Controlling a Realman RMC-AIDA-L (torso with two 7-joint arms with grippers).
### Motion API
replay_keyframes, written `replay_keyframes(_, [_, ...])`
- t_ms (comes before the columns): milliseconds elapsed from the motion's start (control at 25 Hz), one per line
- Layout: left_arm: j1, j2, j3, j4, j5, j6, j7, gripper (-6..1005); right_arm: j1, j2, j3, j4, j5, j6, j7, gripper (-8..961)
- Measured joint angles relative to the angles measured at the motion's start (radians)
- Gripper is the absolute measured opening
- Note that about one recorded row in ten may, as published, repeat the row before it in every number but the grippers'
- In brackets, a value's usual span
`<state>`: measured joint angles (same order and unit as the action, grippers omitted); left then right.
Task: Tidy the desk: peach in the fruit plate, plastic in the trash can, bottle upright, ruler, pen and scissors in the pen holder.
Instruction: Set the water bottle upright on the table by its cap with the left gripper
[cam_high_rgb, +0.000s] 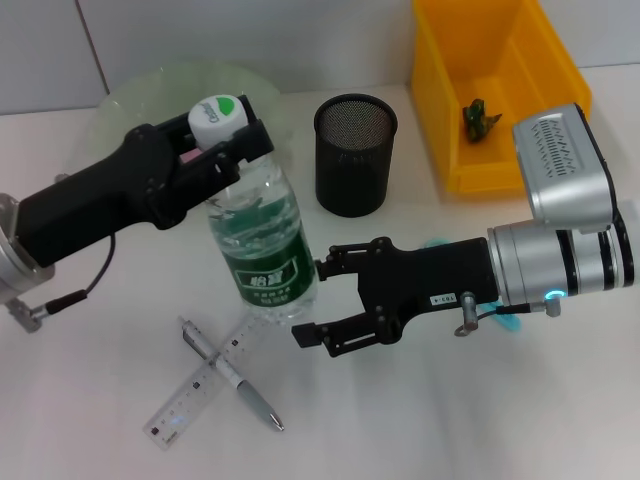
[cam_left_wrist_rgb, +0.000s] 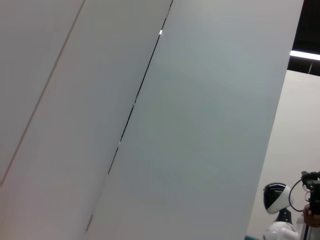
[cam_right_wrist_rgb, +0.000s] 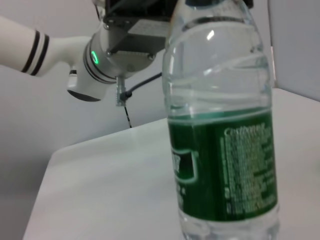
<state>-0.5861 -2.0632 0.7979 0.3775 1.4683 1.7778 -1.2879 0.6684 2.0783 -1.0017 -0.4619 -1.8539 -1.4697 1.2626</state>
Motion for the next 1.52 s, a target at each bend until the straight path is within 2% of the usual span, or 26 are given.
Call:
replay_keyframes(280, [0.033, 0.002, -0.037, 0.048, 0.000, -0.011, 0.000, 444, -0.027, 0.000, 0.008, -0.012, 0.001, 0.039, -0.006, 815])
replay_keyframes(480, [0.066, -0.001, -0.060, 0.062, -0.003, -0.053, 0.052, 444, -0.061, 0.003, 0.078, -0.038, 0.019, 0.052, -0.033, 813])
replay_keyframes(520, [0.075, -0.004, -0.068, 0.050, -0.007, -0.075, 0.090, 444, -0.075, 0.004, 0.113, -0.034, 0.054, 0.051, -0.062, 813])
replay_keyframes(600, [0.080, -0.005, -0.071, 0.039, -0.014, -0.090, 0.112, 445, -0.084, 0.004, 0.122, -0.032, 0.077, 0.050, -0.078, 812])
replay_keyframes(800, [0.092, -0.006, -0.080, -0.031, -0.061, -0.160, 0.231, 445, -0.155, 0.005, 0.129, -0.031, 0.262, 0.052, -0.179, 810])
replay_keyframes(1000, [0.096, -0.007, -0.081, -0.048, -0.084, -0.208, 0.276, 445, -0.184, 0.005, 0.131, -0.029, 0.337, 0.052, -0.209, 808])
replay_keyframes(1120, [0.096, -0.008, -0.081, -0.057, -0.094, -0.221, 0.285, 446, -0.208, 0.005, 0.143, -0.009, 0.437, 0.051, -0.252, 807])
replay_keyframes(1320, [0.082, -0.011, -0.082, -0.135, -0.173, -0.322, 0.371, 446, -0.216, 0.004, 0.144, 0.006, 0.481, 0.046, -0.280, 805])
replay_keyframes(1480, [0.076, -0.013, -0.082, -0.156, -0.179, -0.336, 0.400, 446, -0.216, 0.004, 0.145, 0.008, 0.492, 0.047, -0.281, 803])
replay_keyframes(1520, [0.068, -0.014, -0.082, -0.197, -0.210, -0.344, 0.462, 446, -0.216, 0.003, 0.146, 0.008, 0.510, 0.047, -0.282, 803])
